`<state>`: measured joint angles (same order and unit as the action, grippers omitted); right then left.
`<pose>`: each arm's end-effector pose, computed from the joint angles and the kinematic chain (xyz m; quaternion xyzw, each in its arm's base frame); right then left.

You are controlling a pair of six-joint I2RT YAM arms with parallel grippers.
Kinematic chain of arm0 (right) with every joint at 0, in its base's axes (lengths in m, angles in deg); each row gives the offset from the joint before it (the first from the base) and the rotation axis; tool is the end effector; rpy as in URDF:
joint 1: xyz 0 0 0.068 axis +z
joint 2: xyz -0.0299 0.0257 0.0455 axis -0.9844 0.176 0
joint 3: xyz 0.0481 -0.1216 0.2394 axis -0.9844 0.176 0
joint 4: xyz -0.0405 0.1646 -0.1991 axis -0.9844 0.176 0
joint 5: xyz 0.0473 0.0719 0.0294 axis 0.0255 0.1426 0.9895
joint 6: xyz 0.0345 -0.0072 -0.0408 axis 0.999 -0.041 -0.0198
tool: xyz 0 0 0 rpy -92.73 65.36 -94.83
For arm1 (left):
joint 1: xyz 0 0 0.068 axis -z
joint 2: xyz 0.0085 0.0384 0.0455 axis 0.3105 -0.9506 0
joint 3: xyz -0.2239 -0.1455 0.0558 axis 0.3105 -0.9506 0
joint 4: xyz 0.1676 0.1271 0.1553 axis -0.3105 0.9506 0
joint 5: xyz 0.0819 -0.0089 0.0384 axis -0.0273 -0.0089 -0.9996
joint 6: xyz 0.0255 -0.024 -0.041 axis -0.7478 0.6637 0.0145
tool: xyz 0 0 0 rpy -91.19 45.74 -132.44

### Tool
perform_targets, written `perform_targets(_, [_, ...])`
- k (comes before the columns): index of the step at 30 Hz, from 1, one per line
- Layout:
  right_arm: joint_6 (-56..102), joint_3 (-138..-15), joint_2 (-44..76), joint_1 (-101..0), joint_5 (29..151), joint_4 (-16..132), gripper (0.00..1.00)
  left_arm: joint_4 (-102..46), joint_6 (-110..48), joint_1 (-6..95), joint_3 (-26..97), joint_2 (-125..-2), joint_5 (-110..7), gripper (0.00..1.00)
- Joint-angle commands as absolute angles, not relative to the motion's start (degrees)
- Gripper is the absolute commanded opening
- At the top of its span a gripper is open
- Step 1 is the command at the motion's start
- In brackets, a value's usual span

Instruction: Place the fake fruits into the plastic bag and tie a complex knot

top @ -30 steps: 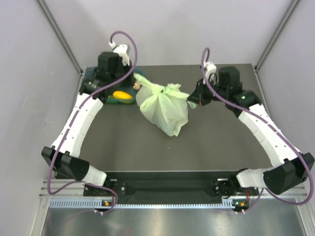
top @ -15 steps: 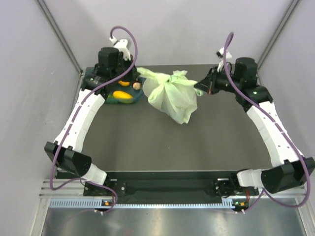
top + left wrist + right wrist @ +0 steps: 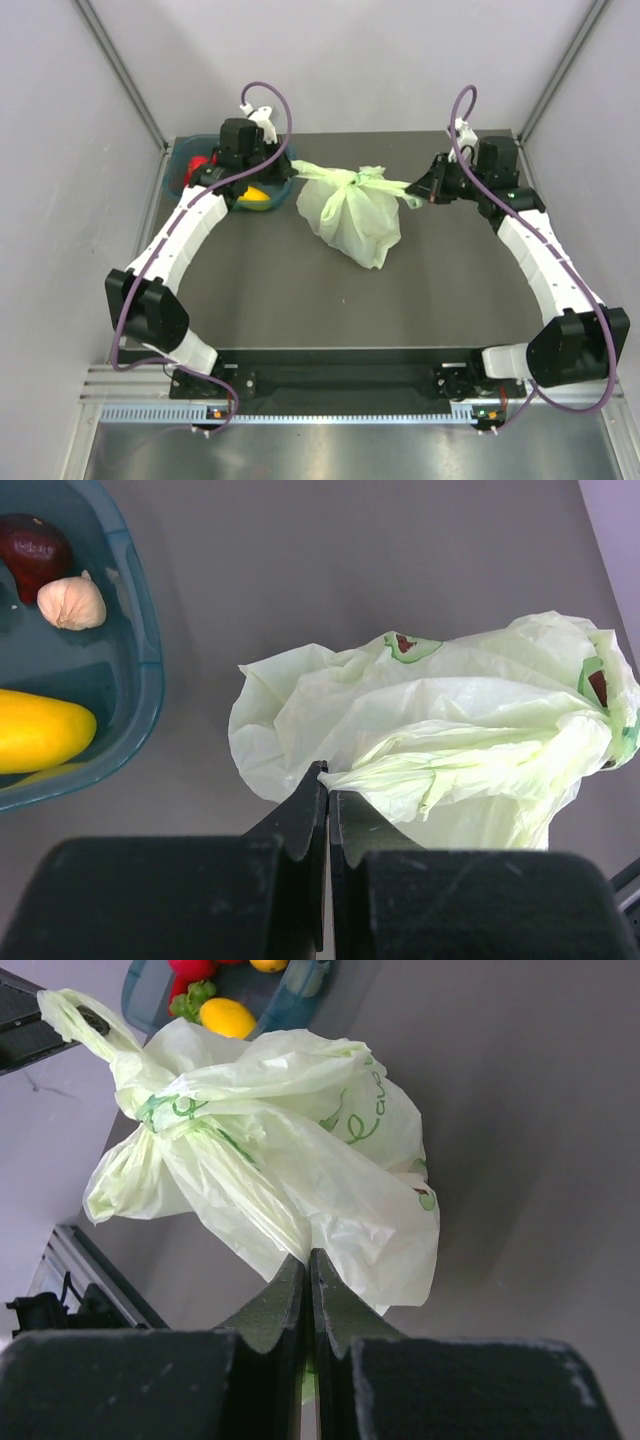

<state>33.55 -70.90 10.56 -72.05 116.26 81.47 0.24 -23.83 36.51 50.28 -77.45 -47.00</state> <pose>0.2888 0.0599 0.3545 -0.0800 0.8349 0.3518 0.4156 0.3402 -0.1216 0.3721 0.0516 0.8569 -0.2518 0.4469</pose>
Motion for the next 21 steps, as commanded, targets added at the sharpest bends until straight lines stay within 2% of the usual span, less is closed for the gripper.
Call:
perform_targets(1, [32.18, -72.07, 9.89, -77.31, 108.59, 79.43, 0.0, -2.16, -26.13, 31.98, 51.18, -77.54, -58.96, 0.0])
perform_targets(10, [31.48, -72.15, 10.94, -78.1, 105.52, 79.08, 0.0, -6.81, -25.34, 31.1, 49.51, -79.38, -54.49, 0.0])
perform_targets(15, [30.51, -78.75, 13.41, -78.28, 99.99, 82.24, 0.0, -3.84, -25.26, 31.19, 53.99, -82.99, -58.95, 0.0])
perform_targets(21, [30.16, -73.5, 13.06, -78.81, 92.25, 82.07, 0.0, -6.2, -22.53, 27.94, 48.12, -81.85, -61.14, 0.0])
